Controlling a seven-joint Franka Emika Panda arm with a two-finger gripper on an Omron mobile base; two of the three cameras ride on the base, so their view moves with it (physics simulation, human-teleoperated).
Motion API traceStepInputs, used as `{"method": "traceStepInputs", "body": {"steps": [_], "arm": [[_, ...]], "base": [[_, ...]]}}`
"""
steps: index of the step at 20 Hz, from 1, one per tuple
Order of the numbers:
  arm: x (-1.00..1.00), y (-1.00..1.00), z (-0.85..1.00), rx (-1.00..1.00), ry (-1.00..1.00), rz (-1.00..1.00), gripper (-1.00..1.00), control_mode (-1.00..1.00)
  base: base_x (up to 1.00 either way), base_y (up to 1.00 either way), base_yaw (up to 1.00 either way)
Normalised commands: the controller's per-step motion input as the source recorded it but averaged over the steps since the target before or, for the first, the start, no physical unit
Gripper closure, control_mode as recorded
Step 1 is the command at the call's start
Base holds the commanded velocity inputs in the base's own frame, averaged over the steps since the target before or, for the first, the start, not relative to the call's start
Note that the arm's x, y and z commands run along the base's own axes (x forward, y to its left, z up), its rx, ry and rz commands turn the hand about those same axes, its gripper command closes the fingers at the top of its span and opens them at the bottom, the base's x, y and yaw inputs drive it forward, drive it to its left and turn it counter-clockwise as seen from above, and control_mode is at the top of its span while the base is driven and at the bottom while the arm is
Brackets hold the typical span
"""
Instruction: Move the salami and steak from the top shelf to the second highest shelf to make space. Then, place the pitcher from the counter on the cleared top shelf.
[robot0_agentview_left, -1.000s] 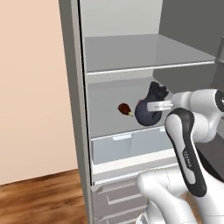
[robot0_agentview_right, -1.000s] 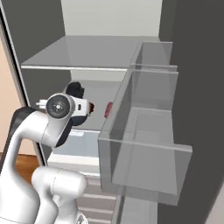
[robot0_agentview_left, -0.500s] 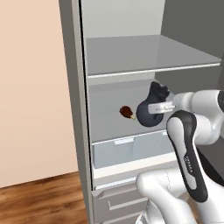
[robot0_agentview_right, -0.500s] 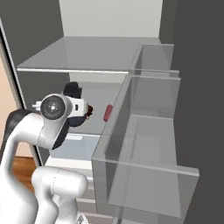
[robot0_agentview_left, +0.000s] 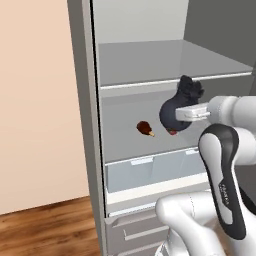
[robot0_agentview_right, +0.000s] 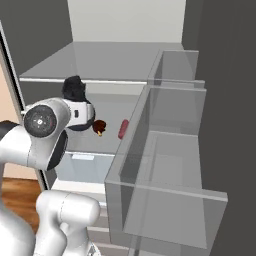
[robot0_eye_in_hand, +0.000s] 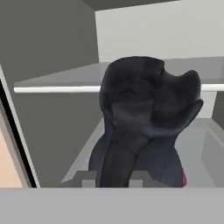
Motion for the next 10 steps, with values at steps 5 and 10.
{"method": "traceStepInputs", "body": {"steps": [5,10], "arm": [[0.13,0.0,0.71,0.0,-0.01,0.0,1.0,-1.0],[0.26,-0.03,0.46,0.01,0.06,0.0,1.0,-1.0]], "base": [[0.0,0.0,0.0],[0.0,0.0,0.0]]}}
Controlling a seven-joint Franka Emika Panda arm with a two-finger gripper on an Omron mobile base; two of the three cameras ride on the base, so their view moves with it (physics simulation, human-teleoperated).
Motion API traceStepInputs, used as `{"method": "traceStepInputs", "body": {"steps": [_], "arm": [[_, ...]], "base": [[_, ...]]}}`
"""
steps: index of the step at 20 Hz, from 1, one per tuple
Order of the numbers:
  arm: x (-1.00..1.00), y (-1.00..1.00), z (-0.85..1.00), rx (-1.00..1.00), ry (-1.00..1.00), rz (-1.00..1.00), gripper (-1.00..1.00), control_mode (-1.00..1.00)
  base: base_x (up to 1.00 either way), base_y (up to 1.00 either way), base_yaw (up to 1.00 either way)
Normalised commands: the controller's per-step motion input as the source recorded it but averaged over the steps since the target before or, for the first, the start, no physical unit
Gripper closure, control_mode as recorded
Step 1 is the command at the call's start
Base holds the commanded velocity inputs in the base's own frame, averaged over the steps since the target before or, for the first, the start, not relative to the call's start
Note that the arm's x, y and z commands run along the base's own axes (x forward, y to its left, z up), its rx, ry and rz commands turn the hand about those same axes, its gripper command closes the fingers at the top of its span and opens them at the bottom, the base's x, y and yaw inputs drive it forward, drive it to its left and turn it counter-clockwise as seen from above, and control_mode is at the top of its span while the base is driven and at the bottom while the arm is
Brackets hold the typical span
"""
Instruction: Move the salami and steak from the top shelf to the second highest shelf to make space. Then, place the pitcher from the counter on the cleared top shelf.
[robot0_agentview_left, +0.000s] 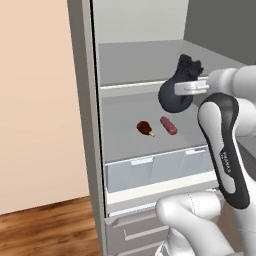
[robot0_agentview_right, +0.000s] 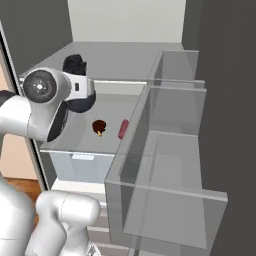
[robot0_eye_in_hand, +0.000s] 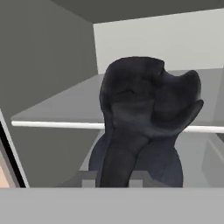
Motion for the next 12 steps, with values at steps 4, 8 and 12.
{"method": "traceStepInputs", "body": {"steps": [4,8,12], "arm": [[0.09,-0.08,0.5,0.0,0.01,0.0,1.0,-1.0],[0.0,-0.04,0.34,0.0,-0.1,0.0,1.0,-1.0],[0.0,-0.04,0.31,0.0,-0.16,0.0,1.0,-1.0]], "base": [[0.0,0.0,0.0],[0.0,0.0,0.0],[0.0,0.0,0.0]]}}
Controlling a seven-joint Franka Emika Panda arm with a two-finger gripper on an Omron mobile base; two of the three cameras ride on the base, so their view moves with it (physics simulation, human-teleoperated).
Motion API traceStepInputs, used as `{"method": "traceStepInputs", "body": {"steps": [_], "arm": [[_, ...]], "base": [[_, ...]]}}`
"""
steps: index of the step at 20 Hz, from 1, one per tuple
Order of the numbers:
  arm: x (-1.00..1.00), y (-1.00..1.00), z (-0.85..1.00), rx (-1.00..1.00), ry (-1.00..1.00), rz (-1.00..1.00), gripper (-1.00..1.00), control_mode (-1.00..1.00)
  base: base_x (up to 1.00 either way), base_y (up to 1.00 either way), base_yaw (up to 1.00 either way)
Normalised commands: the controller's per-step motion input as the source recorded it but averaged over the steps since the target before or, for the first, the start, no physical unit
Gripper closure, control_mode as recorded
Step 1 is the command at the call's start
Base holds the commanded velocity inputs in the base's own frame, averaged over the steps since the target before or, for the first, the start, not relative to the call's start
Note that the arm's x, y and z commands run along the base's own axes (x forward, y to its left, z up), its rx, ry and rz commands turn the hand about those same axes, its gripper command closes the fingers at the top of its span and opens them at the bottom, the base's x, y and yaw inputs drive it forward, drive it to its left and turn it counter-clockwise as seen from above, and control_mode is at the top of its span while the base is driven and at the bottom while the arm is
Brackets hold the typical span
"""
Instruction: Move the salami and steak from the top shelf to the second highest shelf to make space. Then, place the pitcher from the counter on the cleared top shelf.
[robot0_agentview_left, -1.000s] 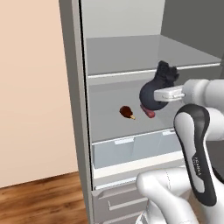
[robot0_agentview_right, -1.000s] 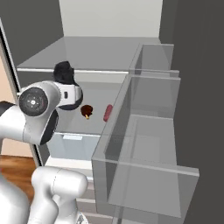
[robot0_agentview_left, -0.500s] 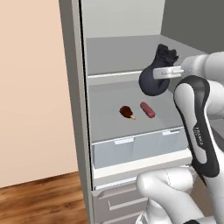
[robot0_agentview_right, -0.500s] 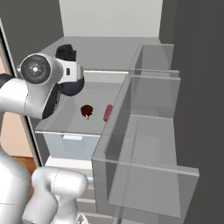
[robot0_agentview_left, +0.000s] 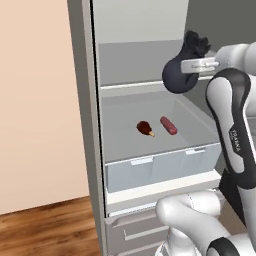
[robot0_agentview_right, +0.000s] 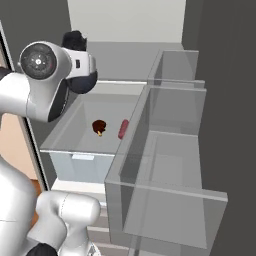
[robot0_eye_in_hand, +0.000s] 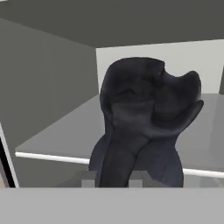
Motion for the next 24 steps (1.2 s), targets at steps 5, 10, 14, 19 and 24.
{"method": "traceStepInputs", "body": {"steps": [5,10,14,19,24], "arm": [[0.06,-0.07,0.32,0.0,-0.09,0.0,1.0,-1.0],[0.52,-0.16,0.12,0.0,0.08,0.0,1.0,-1.0],[0.83,-0.13,0.0,0.0,0.16,0.0,1.0,-1.0],[0.78,-0.02,-0.02,0.0,0.05,0.0,1.0,-1.0],[0.55,0.0,-0.46,-0.06,-0.21,0.0,1.0,-1.0]], "base": [[0.0,0.0,0.0],[0.0,0.0,0.0],[0.0,0.0,0.0],[0.0,0.0,0.0],[0.0,0.0,0.0]]}}
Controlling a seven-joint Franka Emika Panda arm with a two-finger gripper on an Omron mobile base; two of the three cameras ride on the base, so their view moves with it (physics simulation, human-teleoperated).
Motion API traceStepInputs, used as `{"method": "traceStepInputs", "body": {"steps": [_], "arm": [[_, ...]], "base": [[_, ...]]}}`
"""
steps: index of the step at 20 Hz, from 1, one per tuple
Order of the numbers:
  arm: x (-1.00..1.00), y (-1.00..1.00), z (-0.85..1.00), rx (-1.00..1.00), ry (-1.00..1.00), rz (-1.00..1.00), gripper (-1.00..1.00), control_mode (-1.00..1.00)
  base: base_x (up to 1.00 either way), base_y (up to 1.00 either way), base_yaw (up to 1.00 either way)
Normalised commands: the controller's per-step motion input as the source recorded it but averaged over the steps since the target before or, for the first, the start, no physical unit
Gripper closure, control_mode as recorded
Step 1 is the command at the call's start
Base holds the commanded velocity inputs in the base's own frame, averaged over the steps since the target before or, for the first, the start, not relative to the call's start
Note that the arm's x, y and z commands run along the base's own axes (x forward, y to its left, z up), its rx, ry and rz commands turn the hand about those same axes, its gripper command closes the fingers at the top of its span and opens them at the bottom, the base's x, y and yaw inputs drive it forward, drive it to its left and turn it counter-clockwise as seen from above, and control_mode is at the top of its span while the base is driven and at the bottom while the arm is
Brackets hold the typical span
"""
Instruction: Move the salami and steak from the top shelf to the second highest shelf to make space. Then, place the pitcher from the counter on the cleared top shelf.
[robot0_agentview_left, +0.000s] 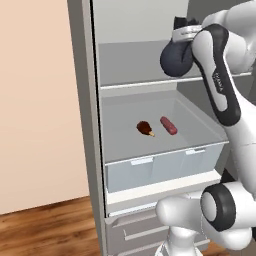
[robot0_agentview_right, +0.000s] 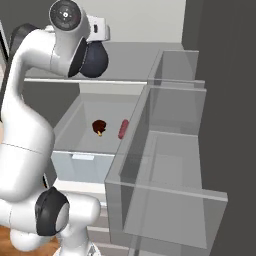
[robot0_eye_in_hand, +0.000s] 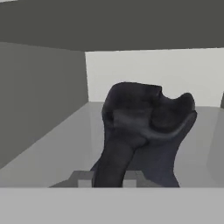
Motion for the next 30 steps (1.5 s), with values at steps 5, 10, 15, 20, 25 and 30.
{"method": "traceStepInputs", "body": {"steps": [5,10,15,20,25,30], "arm": [[0.38,0.0,-0.7,-0.06,-0.4,0.0,1.0,-1.0],[0.7,0.0,-0.33,-0.01,-0.16,0.0,1.0,-1.0],[0.84,0.0,-0.08,0.0,0.0,0.0,1.0,-1.0],[0.84,-0.02,-0.13,0.0,0.0,0.0,1.0,-1.0],[0.7,-0.05,-0.1,0.0,0.0,0.0,-1.0,-1.0],[0.44,-0.06,-0.1,0.0,0.0,0.02,-1.0,-1.0]], "base": [[0.0,0.0,0.0],[0.0,0.0,0.0],[0.0,0.0,0.0],[0.0,0.0,0.0],[0.0,0.0,0.0],[0.0,0.0,0.0]]}}
